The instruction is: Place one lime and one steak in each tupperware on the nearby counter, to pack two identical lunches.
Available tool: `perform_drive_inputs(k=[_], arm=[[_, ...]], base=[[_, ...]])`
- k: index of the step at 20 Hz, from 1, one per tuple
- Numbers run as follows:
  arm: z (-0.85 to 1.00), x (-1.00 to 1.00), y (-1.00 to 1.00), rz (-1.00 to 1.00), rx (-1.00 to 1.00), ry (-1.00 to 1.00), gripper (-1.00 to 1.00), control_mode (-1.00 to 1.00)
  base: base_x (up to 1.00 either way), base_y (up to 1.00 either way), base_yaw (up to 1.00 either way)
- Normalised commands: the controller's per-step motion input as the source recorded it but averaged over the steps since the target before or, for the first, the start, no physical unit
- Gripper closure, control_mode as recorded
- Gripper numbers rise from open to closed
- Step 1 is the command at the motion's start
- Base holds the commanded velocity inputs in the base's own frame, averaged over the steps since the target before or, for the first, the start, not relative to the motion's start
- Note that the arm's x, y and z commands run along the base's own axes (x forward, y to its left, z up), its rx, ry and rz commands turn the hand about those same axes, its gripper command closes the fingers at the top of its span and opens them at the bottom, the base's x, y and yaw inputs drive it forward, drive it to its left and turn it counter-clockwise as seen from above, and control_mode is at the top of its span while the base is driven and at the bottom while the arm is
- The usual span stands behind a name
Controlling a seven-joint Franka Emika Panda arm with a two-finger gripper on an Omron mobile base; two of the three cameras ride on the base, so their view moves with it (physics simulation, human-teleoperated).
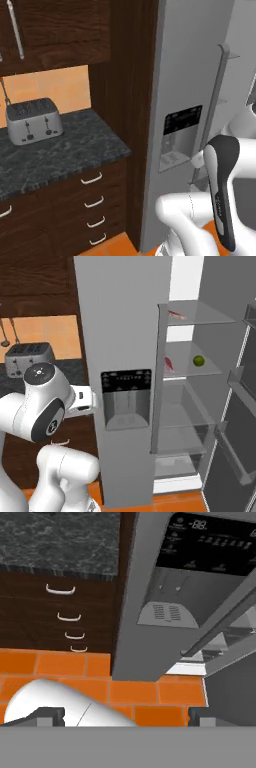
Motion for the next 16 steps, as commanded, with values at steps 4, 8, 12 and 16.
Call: perform_drive_inputs(k=[4, 8, 12, 16], arm=[[0.0, 0.0, 0.0, 0.0, 0.0, 0.0, -1.0, 1.0], [0.0, 0.0, 0.0, 0.0, 0.0, 0.0, -1.0, 1.0], [0.0, 0.0, 0.0, 0.0, 0.0, 0.0, -1.0, 1.0], [0.0, 0.0, 0.0, 0.0, 0.0, 0.0, -1.0, 1.0]], base=[[0.56, -0.86, -0.09], [0.96, -0.64, 0.06], [0.77, -0.63, 0.11], [0.49, -0.68, 0.17]])
